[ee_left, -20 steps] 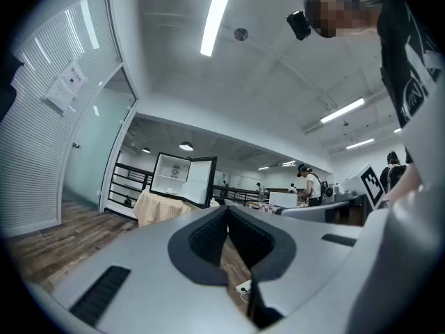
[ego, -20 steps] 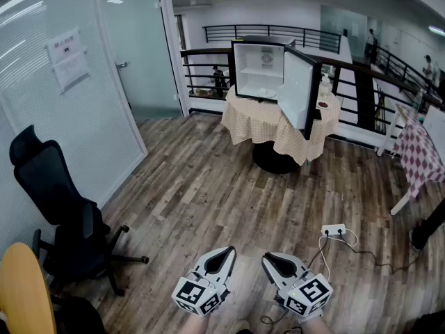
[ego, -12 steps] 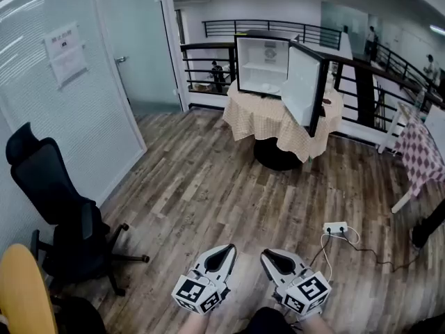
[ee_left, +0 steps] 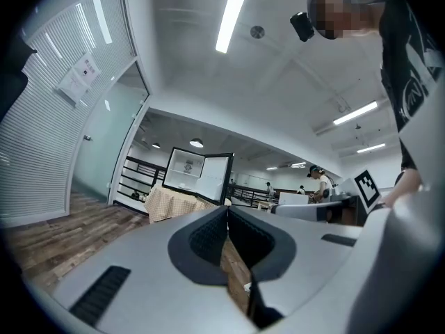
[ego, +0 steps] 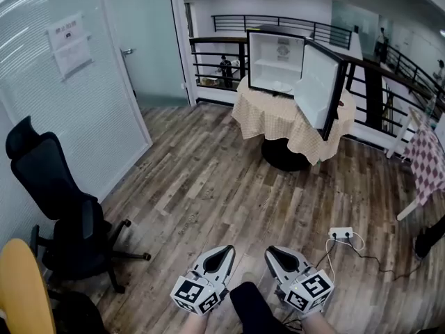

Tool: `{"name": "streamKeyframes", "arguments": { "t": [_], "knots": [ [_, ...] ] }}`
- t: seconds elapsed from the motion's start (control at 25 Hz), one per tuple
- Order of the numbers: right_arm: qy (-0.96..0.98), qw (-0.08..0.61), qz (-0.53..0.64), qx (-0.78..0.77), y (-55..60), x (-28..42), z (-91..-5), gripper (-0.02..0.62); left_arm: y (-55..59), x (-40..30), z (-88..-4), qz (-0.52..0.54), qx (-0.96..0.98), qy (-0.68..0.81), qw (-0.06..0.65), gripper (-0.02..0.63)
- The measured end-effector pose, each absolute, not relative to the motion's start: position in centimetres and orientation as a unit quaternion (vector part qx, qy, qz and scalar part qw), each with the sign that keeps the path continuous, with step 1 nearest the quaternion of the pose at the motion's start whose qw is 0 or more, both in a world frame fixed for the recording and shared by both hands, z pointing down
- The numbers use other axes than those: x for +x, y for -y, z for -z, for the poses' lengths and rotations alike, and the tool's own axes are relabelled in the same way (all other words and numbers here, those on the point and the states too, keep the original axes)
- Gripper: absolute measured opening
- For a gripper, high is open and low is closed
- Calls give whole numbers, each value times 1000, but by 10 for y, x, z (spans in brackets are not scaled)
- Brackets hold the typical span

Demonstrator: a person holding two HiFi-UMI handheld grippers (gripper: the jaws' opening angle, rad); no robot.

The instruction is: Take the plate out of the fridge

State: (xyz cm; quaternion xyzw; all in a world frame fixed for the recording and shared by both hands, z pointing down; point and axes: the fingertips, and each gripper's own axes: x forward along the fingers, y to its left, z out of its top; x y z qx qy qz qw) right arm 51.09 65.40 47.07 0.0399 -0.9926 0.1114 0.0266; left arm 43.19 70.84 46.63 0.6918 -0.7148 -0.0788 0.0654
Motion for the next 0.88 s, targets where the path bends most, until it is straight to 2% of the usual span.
{"name": "streamKeyframes", "arguments": {
  "t": [0.88],
  "knots": [
    [994, 13, -108, 29, -505, 371, -451, 52, -539, 304, -446, 82, 700, 707, 62, 9]
  ]
}}
